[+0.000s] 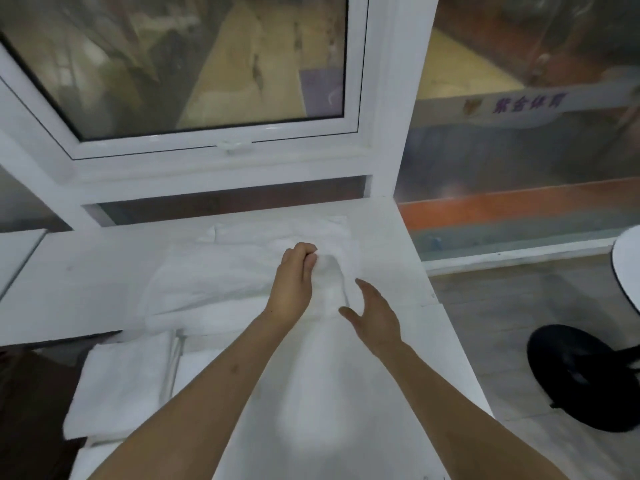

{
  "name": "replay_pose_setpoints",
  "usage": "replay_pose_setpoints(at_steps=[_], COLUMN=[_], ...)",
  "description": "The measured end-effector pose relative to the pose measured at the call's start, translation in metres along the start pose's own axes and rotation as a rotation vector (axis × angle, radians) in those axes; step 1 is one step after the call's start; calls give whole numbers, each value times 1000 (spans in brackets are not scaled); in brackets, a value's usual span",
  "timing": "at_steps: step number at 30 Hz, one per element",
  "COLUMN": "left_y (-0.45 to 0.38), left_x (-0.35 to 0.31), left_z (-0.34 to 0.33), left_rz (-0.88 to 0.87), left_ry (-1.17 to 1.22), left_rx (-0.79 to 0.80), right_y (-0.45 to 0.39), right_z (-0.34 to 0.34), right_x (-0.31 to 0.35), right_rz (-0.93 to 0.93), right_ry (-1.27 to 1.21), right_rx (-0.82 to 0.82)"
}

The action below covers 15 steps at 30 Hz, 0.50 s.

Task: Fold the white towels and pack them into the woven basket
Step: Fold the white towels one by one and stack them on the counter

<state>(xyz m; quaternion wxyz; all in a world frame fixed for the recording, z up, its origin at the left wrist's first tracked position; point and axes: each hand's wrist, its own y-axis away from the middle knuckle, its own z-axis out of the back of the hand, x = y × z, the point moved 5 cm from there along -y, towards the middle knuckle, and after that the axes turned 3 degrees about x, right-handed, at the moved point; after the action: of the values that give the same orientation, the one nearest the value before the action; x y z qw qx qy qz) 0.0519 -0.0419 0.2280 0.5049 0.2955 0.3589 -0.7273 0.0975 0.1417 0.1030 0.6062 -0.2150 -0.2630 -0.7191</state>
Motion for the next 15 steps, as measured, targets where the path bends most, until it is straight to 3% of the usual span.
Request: replay_pose_setpoints(at_steps=[7, 11, 15], left_y=[22, 26, 30], left_x=[-69, -103, -125], left_z=[61, 92, 117], left_rz=[-91, -96, -78], left_ry=[111, 229, 311], left_rx=[-33, -77, -103], right_y=[51, 80, 107], right_z=[11, 21, 57], right_x=[60, 80, 96], right_rz=[-59, -74, -52], right_ry=[-26, -324, -573], right_rx=[-8, -39, -179])
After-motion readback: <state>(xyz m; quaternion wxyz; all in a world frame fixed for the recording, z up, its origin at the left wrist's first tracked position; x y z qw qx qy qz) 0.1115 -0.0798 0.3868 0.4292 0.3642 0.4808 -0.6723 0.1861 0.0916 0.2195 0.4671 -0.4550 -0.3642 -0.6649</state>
